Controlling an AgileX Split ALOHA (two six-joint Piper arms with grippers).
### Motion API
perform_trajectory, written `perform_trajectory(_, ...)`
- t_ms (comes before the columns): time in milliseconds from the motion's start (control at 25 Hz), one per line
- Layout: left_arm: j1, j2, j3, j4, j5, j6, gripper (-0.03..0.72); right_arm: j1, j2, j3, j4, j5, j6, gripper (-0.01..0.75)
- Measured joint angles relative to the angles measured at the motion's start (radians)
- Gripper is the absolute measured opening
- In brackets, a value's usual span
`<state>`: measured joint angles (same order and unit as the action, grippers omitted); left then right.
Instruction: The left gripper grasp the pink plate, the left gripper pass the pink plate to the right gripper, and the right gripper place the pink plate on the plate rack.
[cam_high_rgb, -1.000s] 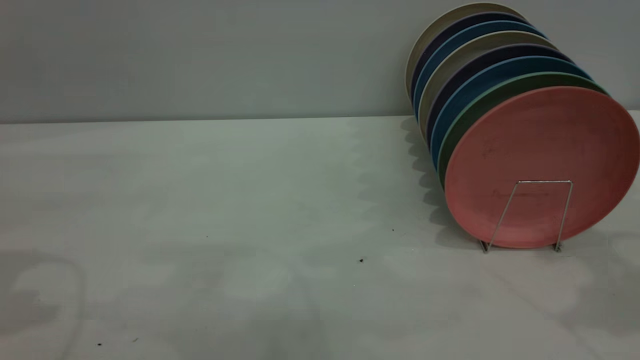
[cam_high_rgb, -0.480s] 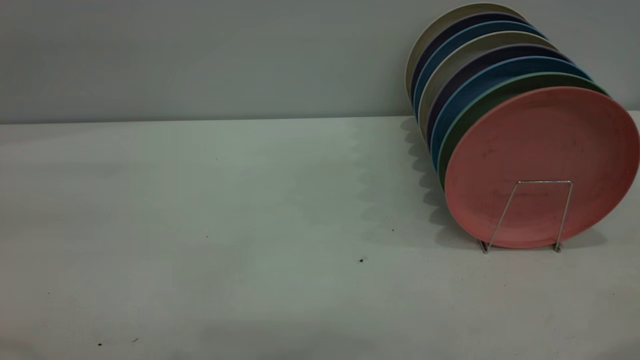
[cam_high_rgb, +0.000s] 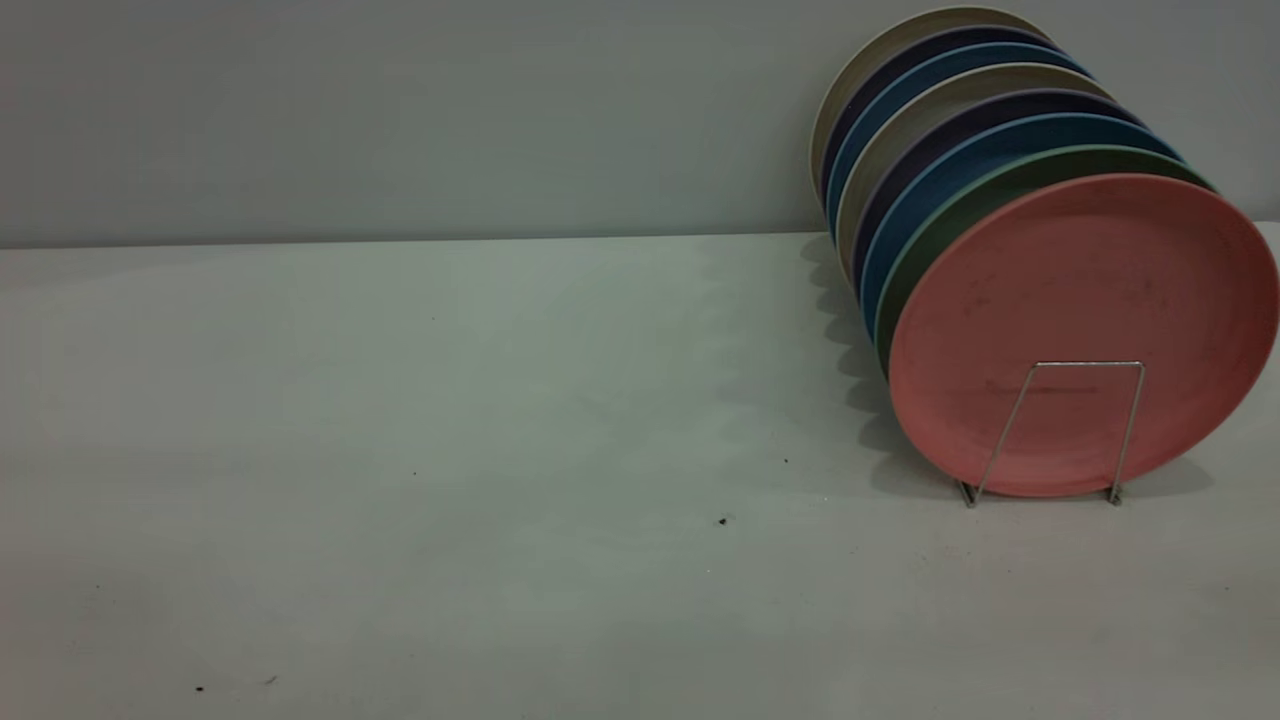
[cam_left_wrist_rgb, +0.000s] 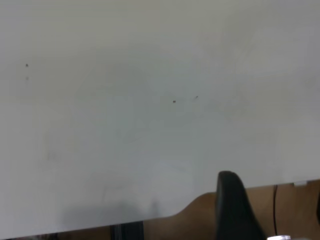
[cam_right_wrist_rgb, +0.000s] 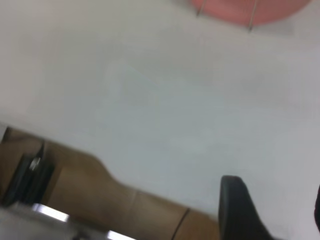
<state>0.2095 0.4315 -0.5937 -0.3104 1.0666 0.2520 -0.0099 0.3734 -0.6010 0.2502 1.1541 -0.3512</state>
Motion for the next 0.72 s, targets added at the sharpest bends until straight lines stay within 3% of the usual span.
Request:
perform_trajectory(200,0.0,-0.181,0.01,0.004,0.054,-0.029,0.465,0.005,-0.179,0.079,-0.002,-0.015,0.0,0.394)
perform_trajectory(320,0.0,-0.256,0.01,0.024,0.089,-0.033,0.469,0.047,-0.224,0.107,-0.025,-0.012,0.001,0.394)
perform_trajectory(720,0.0,-0.345,0.081,0.098,0.094,-0.105,0.47,0.12,-0.298,0.109,-0.195,0.015,0.133,0.394)
